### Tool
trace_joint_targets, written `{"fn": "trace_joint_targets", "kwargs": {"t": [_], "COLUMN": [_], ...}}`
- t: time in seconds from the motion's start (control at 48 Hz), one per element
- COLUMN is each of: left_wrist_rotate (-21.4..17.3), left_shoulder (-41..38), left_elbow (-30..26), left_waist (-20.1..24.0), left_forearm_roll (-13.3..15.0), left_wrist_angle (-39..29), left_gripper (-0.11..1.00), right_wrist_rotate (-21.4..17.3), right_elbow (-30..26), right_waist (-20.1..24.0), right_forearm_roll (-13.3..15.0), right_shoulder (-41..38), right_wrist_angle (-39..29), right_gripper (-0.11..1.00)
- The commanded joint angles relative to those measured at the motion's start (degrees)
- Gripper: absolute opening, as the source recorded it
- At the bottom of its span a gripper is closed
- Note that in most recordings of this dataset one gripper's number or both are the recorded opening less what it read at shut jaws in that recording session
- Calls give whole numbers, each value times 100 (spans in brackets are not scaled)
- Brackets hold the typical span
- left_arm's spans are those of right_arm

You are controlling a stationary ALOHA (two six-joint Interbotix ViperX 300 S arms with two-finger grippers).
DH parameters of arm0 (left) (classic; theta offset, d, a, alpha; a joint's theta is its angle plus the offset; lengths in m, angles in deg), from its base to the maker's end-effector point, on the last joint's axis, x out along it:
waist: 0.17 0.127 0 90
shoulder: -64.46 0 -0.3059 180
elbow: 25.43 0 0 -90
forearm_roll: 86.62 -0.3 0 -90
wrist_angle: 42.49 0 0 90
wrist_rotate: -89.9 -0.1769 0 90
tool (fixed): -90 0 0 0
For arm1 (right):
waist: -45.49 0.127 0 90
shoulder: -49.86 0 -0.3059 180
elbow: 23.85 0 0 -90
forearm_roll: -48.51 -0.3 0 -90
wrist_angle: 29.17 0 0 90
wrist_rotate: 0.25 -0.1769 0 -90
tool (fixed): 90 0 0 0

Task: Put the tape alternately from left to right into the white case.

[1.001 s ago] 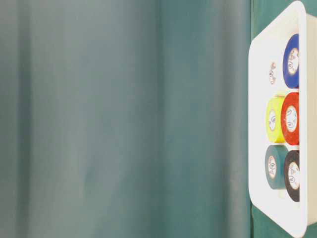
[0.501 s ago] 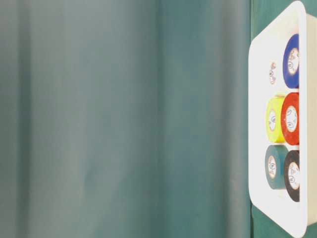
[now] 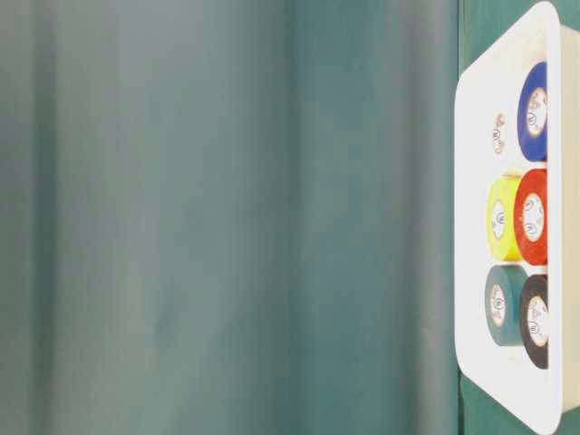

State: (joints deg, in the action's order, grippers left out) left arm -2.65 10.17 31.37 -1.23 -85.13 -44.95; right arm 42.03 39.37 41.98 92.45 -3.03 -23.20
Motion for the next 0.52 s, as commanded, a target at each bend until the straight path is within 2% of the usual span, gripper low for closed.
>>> {"fn": "trace_joint_targets", "kwargs": {"t": [0.0, 0.501], "left_wrist_rotate": [9, 9], "left_shoulder": [105, 747], "left_elbow": [-18, 343], "left_waist": [-18, -9], "left_forearm_roll": [9, 9], "left_wrist_angle": [53, 44], "left_gripper": [93, 93], "right_wrist_rotate": [0, -18], "right_elbow": [-62, 202], "right_waist": [18, 18], "right_forearm_roll": [-18, -18], "right_shoulder": [79, 940], "right_wrist_angle": [-53, -475], "right_gripper": [81, 81]}}
